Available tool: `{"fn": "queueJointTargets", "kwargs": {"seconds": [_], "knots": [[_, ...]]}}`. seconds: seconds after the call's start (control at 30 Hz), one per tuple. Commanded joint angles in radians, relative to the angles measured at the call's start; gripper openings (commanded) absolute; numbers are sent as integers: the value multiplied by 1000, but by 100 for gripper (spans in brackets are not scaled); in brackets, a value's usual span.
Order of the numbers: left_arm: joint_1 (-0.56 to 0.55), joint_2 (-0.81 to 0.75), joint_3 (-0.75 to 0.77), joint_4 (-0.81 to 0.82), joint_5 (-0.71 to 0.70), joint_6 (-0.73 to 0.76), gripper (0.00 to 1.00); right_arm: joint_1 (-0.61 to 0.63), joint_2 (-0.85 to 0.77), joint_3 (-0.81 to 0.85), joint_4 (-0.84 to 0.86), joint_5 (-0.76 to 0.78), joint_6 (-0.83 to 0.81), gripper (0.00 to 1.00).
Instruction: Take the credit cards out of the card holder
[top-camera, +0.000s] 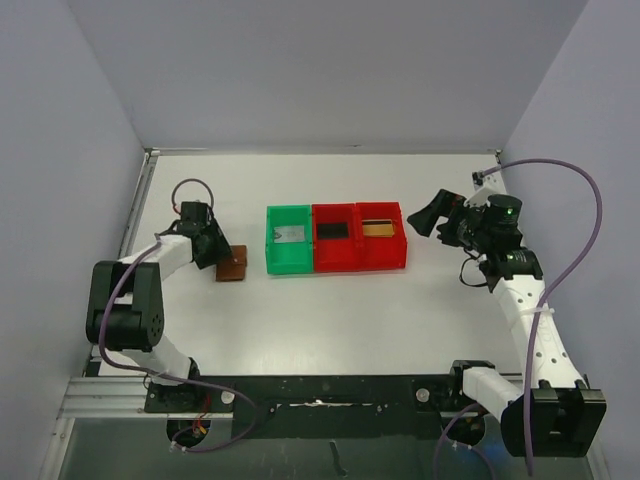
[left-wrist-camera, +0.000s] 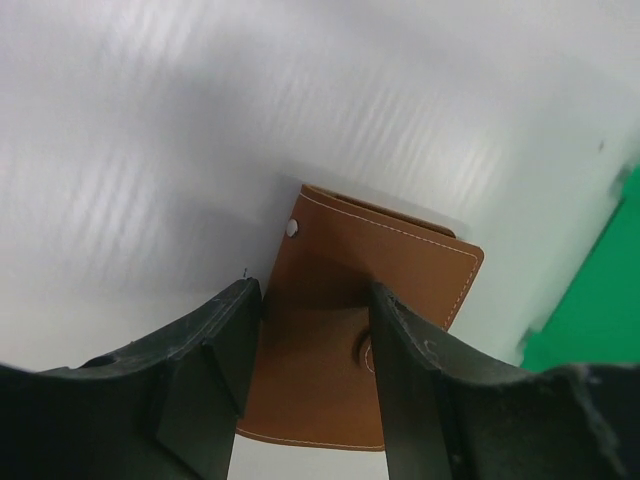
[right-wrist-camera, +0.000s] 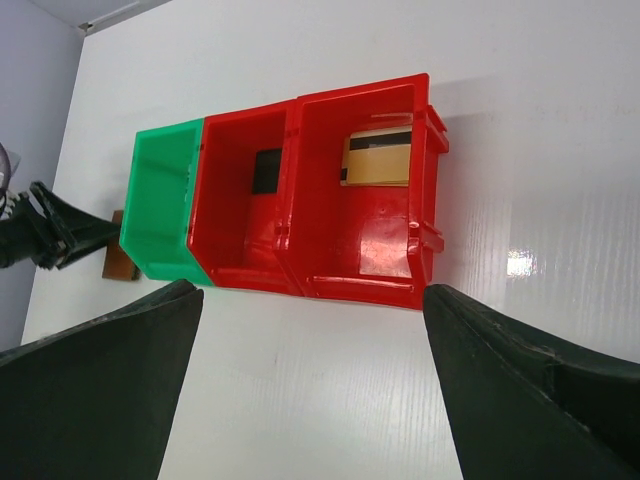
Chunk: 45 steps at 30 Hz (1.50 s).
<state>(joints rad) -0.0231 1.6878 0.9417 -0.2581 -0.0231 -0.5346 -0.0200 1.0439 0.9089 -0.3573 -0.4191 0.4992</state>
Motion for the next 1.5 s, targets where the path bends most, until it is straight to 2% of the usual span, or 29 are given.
{"fn": "queueJointTargets", "kwargs": {"seconds": [0.0,0.23,0.43,0.63,0.73,0.83,1.1,1.2,1.3,1.47], "knots": [[-80,-143,-137,-101,-105,-75,45,-5,-49,0,15,2,15,97],[-147,-314,-254,-190,-141,-161,45,-1,-68,-32,27,-1,56,98],[-303,-467,-339,-255,-181,-255,45,2,-63,-45,24,-38,111,98],[-392,-493,-395,-264,-185,-322,45,10,-65,-102,43,-97,170,98],[-530,-491,-402,-278,-208,-398,45,18,-76,-125,35,-145,164,98],[-678,-487,-417,-242,-230,-509,45,22,-87,-163,52,-263,121,98],[-924,-501,-437,-168,-299,-677,43,74,-172,-255,19,-258,139,99],[-1012,-488,-412,-118,-324,-717,44,132,-191,-318,46,-199,170,100],[-1046,-458,-390,-41,-338,-731,47,223,-178,-356,86,-107,208,96],[-1063,-478,-379,-2,-381,-751,54,503,-112,-290,46,191,227,91]]}}
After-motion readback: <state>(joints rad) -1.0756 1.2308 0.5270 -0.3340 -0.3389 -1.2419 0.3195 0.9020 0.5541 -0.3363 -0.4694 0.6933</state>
